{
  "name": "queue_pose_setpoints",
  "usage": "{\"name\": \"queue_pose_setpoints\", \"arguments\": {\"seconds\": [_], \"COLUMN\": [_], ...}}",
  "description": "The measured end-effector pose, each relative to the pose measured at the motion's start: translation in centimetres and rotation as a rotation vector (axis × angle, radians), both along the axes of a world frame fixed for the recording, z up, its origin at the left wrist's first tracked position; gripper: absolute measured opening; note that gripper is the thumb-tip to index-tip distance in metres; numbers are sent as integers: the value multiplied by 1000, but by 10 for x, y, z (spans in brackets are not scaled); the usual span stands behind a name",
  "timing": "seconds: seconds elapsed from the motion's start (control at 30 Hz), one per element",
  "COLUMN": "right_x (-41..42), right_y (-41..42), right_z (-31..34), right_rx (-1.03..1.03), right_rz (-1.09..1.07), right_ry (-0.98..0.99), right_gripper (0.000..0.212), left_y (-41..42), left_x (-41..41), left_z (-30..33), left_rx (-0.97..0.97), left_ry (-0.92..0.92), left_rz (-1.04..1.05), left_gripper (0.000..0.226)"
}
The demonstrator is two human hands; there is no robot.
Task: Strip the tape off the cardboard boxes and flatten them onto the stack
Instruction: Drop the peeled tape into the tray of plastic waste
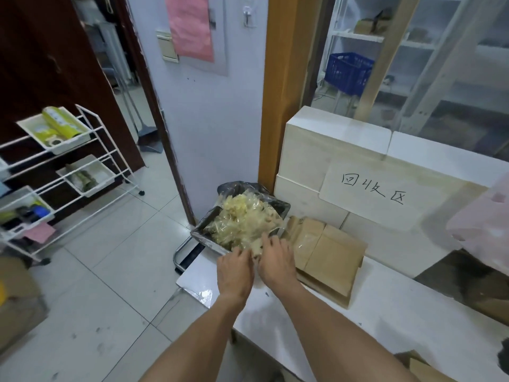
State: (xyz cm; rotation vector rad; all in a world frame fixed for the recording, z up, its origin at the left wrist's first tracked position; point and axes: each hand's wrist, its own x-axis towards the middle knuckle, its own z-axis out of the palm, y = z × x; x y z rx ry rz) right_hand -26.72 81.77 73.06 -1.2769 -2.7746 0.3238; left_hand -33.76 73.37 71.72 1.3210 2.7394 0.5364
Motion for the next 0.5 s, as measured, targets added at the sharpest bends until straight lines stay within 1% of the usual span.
{"name": "queue_pose_setpoints", "arguments": {"seconds": [0.03, 0.1, 0.13, 0.2, 0.27, 0.33, 0.37, 0.43, 0.5], "right_x": [-7, -20, -24, -33, -41, -49, -53, -61, -71], "right_y": [2, 5, 6, 11, 13, 11, 10, 14, 25], "right_z": [0, -2, -2, -3, -5, -9, -10, -9, -8], "right_rx": [-19, -58, -70, -68, -77, -79, -79, -69, -67], "right_rz": [-16, -57, -76, -101, -119, -82, -58, -44, -90], "right_ry": [28, 86, 108, 134, 164, 188, 202, 226, 242], "right_gripper": [60, 57, 55, 58, 63, 61, 61, 61, 56], "left_y": [8, 20, 25, 31, 36, 42, 44, 49, 56], "left_x": [-4, -10, -12, -16, -25, -37, -43, -54, -68], "left_z": [4, 9, 11, 14, 14, 13, 13, 12, 11], "left_rx": [-30, -59, -61, -32, 35, 83, 91, 116, 144], "left_ry": [8, 9, 4, -13, -108, -217, -239, -245, -265], "left_rz": [32, 94, 121, 185, 311, 445, 465, 441, 399], "left_gripper": [20, 19, 19, 22, 26, 27, 27, 22, 13]}}
